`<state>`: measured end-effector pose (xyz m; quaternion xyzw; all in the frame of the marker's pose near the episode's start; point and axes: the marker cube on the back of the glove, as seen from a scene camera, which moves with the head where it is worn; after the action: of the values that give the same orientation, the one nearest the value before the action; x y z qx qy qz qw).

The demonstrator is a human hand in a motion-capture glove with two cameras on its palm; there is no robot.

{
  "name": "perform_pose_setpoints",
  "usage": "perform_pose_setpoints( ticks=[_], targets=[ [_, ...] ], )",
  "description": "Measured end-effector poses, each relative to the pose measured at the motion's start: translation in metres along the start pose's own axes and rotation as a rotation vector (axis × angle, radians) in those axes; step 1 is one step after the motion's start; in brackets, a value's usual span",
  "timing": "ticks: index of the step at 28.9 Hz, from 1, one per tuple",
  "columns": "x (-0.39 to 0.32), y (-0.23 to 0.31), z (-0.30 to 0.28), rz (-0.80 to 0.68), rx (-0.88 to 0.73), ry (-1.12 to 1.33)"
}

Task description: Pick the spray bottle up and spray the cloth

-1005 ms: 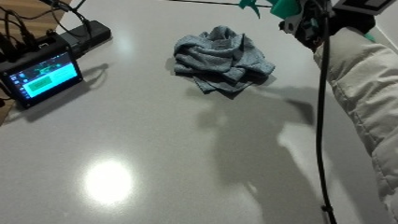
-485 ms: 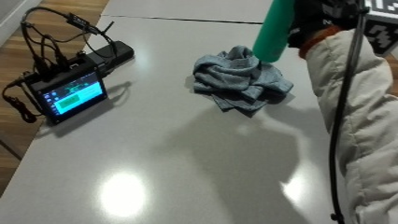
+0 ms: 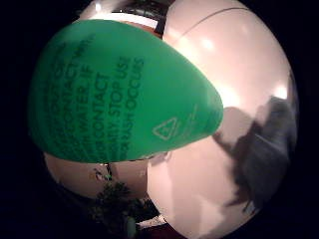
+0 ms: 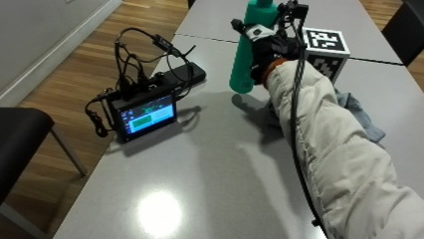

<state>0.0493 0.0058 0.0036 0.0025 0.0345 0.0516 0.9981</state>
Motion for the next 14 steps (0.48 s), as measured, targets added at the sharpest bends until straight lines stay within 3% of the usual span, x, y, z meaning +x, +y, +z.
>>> perform_pose_setpoints(
  ticks=[8,14],
  targets=[
    [0.024,0.003,0.012,0.018,0.001,0.088],
    [0.008,0.019,0.028,0.001,-0.152,0.079]
  ],
)
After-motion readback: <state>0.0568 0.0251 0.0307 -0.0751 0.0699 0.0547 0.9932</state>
